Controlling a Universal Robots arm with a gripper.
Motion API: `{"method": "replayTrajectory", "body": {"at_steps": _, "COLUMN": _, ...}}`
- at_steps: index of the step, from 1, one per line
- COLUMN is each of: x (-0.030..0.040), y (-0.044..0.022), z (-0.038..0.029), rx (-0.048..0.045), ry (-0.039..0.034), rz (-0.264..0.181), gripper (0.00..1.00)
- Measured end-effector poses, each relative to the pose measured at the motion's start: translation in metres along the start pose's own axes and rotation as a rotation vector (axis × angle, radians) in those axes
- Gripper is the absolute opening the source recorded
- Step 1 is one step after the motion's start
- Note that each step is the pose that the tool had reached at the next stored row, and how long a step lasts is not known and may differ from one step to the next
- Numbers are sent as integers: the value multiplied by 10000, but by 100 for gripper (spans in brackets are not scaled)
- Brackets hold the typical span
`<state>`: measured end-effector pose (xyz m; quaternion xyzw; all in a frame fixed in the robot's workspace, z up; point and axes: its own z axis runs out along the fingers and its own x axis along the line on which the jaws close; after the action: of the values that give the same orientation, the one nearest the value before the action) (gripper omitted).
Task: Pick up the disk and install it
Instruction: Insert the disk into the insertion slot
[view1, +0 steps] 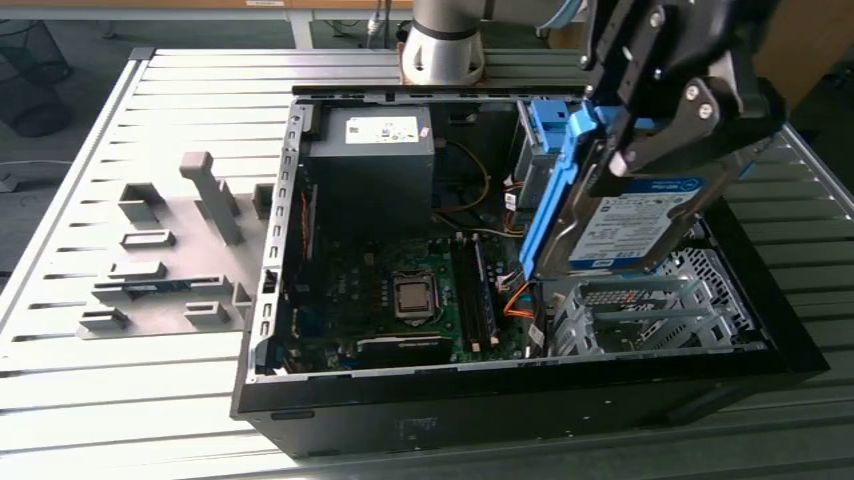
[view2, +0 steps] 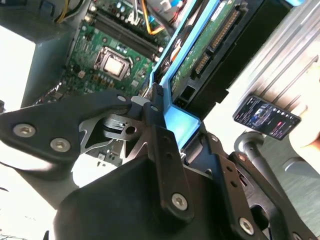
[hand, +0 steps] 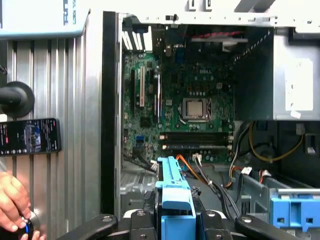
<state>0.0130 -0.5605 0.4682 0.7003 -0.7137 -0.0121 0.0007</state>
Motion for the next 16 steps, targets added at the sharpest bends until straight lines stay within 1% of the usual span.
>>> {"method": "replayTrajectory", "body": {"at_steps": 3, "x": 55, "y": -32, "z": 24, "rx": 0, "ry": 0, "rz": 0, "gripper": 36}}
{"method": "replayTrajectory", "body": {"at_steps": 5, "x": 75, "y": -52, "z": 44, "rx": 0, "ry": -2, "rz": 2, "gripper": 36}}
{"method": "replayTrajectory", "body": {"at_steps": 6, "x": 81, "y": -74, "z": 55, "rx": 1, "ry": -3, "rz": 4, "gripper": 36}}
{"method": "replayTrajectory", "body": {"at_steps": 9, "x": 83, "y": -182, "z": 84, "rx": 0, "ry": 0, "rz": 2, "gripper": 36}}
{"method": "replayTrajectory", "body": {"at_steps": 13, "x": 81, "y": -351, "z": 114, "rx": 0, "ry": 0, "rz": 2, "gripper": 36}}
{"method": "replayTrajectory", "body": {"at_steps": 14, "x": 81, "y": -367, "z": 118, "rx": 0, "ry": 2, "rz": 1, "gripper": 36}}
{"method": "replayTrajectory", "body": {"at_steps": 16, "x": 80, "y": -372, "z": 122, "rx": -1, "ry": 3, "rz": 3, "gripper": 36}}
